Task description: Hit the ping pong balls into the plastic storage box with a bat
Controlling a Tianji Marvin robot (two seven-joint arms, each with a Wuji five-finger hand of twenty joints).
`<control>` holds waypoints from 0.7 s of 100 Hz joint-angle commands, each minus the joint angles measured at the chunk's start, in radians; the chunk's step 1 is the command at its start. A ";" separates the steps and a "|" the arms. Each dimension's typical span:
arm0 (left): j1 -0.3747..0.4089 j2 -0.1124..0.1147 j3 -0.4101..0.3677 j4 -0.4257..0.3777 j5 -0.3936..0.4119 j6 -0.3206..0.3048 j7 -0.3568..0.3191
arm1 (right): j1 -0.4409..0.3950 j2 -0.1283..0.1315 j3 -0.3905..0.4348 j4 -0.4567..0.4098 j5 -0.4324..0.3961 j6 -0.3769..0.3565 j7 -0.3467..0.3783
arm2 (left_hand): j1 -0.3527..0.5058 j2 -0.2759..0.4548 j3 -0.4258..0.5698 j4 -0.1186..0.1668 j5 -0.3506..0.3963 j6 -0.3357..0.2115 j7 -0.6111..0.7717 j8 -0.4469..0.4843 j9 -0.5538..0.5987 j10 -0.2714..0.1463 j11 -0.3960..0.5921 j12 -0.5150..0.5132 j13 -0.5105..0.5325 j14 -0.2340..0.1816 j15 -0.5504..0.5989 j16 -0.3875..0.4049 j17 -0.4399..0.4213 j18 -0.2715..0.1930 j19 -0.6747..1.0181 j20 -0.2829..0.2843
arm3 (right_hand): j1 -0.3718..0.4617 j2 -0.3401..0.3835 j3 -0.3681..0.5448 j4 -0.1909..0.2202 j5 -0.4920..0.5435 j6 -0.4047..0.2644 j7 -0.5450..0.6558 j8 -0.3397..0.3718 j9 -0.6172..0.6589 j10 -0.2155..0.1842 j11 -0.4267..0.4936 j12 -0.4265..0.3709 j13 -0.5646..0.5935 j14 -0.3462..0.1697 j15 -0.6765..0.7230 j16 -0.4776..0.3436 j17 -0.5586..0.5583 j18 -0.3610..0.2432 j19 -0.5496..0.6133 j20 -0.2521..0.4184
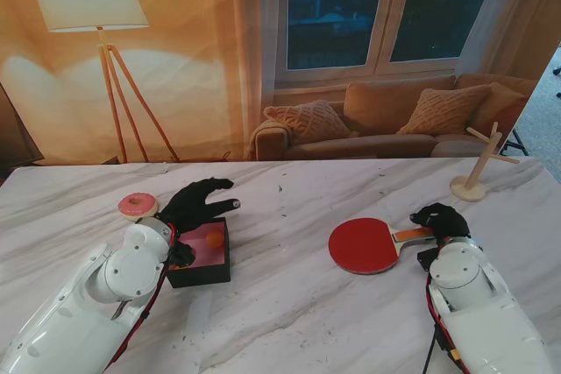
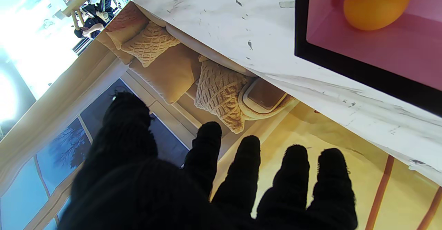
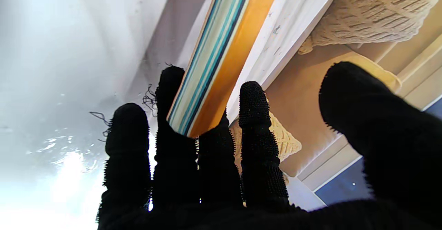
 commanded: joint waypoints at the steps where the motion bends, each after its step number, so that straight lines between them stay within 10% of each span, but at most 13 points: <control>1: 0.006 -0.001 -0.002 -0.009 0.001 0.003 -0.014 | 0.004 -0.004 -0.003 0.015 -0.011 0.014 0.008 | 0.011 0.021 -0.006 0.021 0.031 0.011 0.001 -0.002 0.035 0.004 -0.009 0.011 0.009 0.006 0.004 0.010 -0.007 -0.012 -0.010 0.022 | -0.039 0.029 -0.018 0.048 -0.030 -0.003 -0.013 -0.007 -0.046 -0.013 -0.015 -0.015 -0.047 -0.018 -0.029 -0.013 -0.038 -0.029 -0.031 -0.014; 21: 0.008 -0.001 -0.004 -0.010 0.004 -0.001 -0.010 | 0.009 0.003 -0.010 0.030 -0.031 0.026 0.029 | 0.011 0.023 -0.007 0.022 0.031 0.010 0.001 -0.002 0.038 0.005 -0.012 0.011 0.012 0.006 0.004 0.010 -0.006 -0.011 -0.011 0.022 | -0.051 0.053 -0.049 0.059 -0.048 -0.011 -0.045 -0.014 -0.115 -0.027 -0.067 -0.053 -0.134 -0.035 -0.137 -0.040 -0.112 -0.047 -0.149 -0.018; 70: 0.012 0.002 -0.010 -0.015 0.001 -0.003 -0.023 | -0.023 0.028 -0.001 -0.018 -0.094 -0.032 0.068 | 0.002 0.031 -0.016 0.022 0.020 0.006 -0.007 -0.006 0.020 -0.005 -0.036 0.004 0.002 -0.001 -0.011 0.002 -0.039 -0.024 -0.039 0.002 | -0.058 0.092 -0.104 0.069 -0.167 -0.113 -0.187 -0.085 -0.389 -0.151 -0.266 -0.216 -0.484 -0.216 -0.518 -0.187 -0.375 -0.258 -0.870 0.015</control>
